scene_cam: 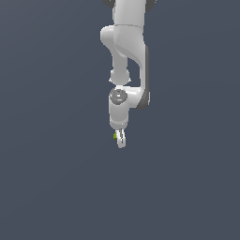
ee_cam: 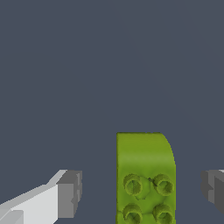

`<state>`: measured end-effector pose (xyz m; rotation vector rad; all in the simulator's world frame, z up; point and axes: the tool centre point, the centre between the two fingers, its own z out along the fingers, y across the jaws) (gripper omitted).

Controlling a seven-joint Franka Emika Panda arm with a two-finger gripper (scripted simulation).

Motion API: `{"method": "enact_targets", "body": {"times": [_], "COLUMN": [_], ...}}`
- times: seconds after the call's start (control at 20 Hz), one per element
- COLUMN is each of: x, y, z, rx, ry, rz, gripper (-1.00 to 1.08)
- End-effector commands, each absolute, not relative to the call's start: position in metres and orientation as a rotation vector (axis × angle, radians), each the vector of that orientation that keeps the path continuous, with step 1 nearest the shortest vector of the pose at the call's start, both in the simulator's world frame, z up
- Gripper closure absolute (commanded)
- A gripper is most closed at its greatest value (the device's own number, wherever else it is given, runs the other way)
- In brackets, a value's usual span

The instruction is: Pick up the object and move it to a goal position.

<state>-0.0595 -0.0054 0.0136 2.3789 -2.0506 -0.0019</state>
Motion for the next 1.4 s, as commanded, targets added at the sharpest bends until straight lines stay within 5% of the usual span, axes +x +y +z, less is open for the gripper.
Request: {"method": "enact_targets", "body": {"times": [0.0, 0.75, 1.35], "x": [-0.059, -0.056, -0.032], "y": [-0.005, -0.005, -0.002], "z": [0.012, 0.020, 0.094], "rx": [2.380, 2.380, 2.377], "ry": [-2.051, -2.052, -2.052], "rz": [-0.001, 0.000, 0.001], "gripper": [1.08, 1.08, 1.08]}}
